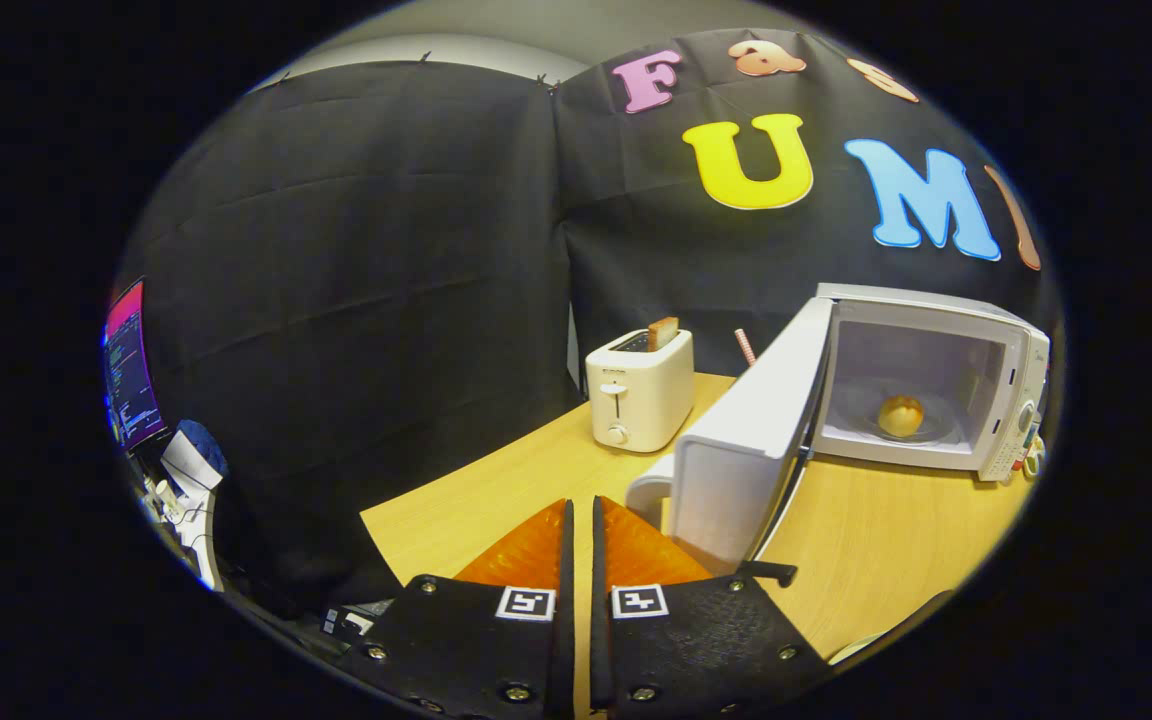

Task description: Open the microwave, put the food inside, and close the microwave door.

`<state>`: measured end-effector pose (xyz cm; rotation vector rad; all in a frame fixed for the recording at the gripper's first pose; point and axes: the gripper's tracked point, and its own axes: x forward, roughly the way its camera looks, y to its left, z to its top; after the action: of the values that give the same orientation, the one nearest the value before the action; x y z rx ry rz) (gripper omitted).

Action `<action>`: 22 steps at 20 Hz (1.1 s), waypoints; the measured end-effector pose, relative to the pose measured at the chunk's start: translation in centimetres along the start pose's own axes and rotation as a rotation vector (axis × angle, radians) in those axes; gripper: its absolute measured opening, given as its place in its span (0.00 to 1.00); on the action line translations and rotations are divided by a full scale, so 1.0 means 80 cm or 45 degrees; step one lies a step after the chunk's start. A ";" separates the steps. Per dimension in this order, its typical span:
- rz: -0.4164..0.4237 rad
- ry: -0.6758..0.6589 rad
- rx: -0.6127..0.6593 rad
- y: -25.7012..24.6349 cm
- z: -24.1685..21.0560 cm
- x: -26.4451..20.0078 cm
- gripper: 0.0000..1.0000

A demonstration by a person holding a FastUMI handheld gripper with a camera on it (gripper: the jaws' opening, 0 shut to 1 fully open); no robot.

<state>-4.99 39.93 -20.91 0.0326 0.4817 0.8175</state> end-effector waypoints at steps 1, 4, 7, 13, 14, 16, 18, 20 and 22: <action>0.016 0.003 0.010 0.005 -0.004 0.012 0.03; 0.002 0.002 -0.043 -0.006 -0.004 0.005 0.01; 0.016 0.016 -0.025 -0.014 -0.009 -0.008 0.01; -0.019 0.048 -0.024 -0.049 -0.022 -0.040 0.01; -0.027 0.054 -0.019 -0.056 -0.024 -0.045 0.01; -0.047 0.061 0.001 -0.071 -0.026 -0.063 0.01; -0.067 0.062 0.010 -0.084 -0.028 -0.073 0.01; -0.089 0.066 0.007 -0.099 -0.029 -0.082 0.01; -0.116 0.068 0.018 -0.114 -0.031 -0.090 0.01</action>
<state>-3.94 28.15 -22.18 0.0016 0.5358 0.7274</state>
